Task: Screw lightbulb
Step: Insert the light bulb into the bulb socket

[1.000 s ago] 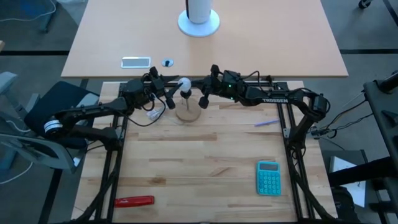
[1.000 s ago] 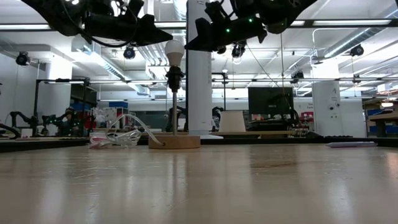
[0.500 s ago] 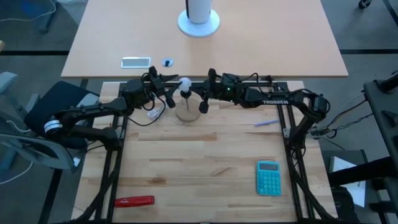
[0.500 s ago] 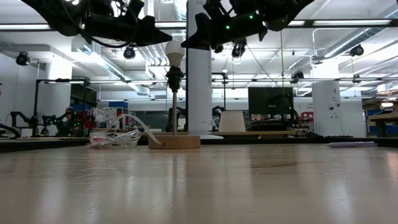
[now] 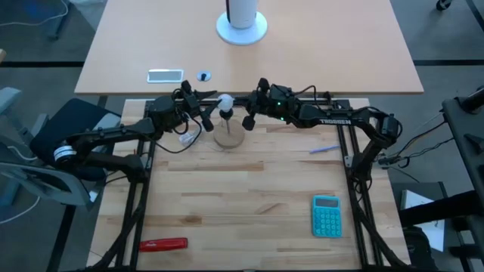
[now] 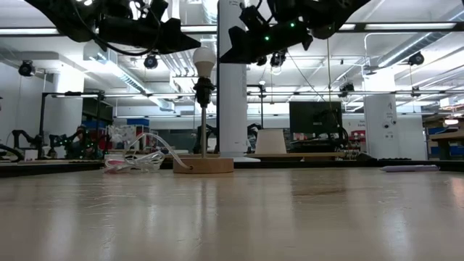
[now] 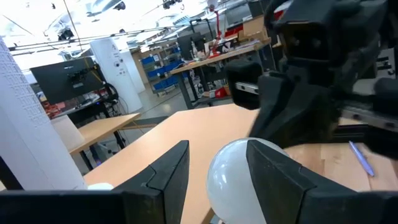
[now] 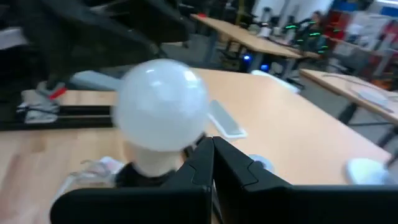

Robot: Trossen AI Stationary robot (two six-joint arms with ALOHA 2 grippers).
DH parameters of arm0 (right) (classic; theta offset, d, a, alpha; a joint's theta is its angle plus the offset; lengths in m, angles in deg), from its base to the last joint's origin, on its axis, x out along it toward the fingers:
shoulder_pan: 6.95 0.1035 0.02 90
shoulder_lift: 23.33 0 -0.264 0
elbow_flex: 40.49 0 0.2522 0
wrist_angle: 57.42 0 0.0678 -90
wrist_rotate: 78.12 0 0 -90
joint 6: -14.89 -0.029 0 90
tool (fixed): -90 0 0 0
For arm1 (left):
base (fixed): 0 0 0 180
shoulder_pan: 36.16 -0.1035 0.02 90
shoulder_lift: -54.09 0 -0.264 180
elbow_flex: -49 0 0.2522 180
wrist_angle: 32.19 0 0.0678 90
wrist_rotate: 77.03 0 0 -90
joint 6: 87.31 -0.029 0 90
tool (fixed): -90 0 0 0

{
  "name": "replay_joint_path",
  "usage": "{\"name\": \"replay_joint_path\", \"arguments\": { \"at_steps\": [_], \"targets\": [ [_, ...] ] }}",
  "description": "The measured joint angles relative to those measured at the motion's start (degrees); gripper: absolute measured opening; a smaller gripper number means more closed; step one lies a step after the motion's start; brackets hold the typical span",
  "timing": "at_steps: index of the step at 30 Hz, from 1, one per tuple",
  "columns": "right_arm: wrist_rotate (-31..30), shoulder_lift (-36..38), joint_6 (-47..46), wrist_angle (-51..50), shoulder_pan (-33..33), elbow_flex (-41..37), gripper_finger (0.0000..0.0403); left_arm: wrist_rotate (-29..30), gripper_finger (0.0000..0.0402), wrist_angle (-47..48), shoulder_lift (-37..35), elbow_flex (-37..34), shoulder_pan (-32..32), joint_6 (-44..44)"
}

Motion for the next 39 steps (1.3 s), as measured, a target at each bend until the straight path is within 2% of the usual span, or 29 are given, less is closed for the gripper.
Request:
{"name": "replay_joint_path", "arguments": {
  "at_steps": [2,19,29,34,36,39],
  "targets": [
    [1.3,-0.8,-0.4,2.4,0.1,0.2,0.0000,0.0,0.0155,0.0,0.0,0.0,0.0,0.0],
    [3.6,-0.5,-0.5,0.6,3.3,0.1,0.0000,2.0,0.0155,-0.1,0.0,0.0,0.0,-0.2],
    [-5.0,2.8,2.2,-4.3,2.8,0.0,0.0000,1.9,0.0155,0.9,-1.2,0.0,0.0,-0.7],
    [-4.9,2.1,1.7,-4.2,0.9,0.0,0.0000,-3.0,0.0155,2.3,-4.1,-0.1,0.1,0.5],
    [-4.9,1.3,1.3,-3.8,0.2,0.0,0.0000,-5.6,0.0155,3.4,-4.1,-0.1,0.1,1.3],
    [-4.7,-0.1,1.1,-1.8,-0.3,0.0,0.0000,-6.3,0.0155,3.3,-2.6,-0.1,0.2,1.8]
  ]
}}
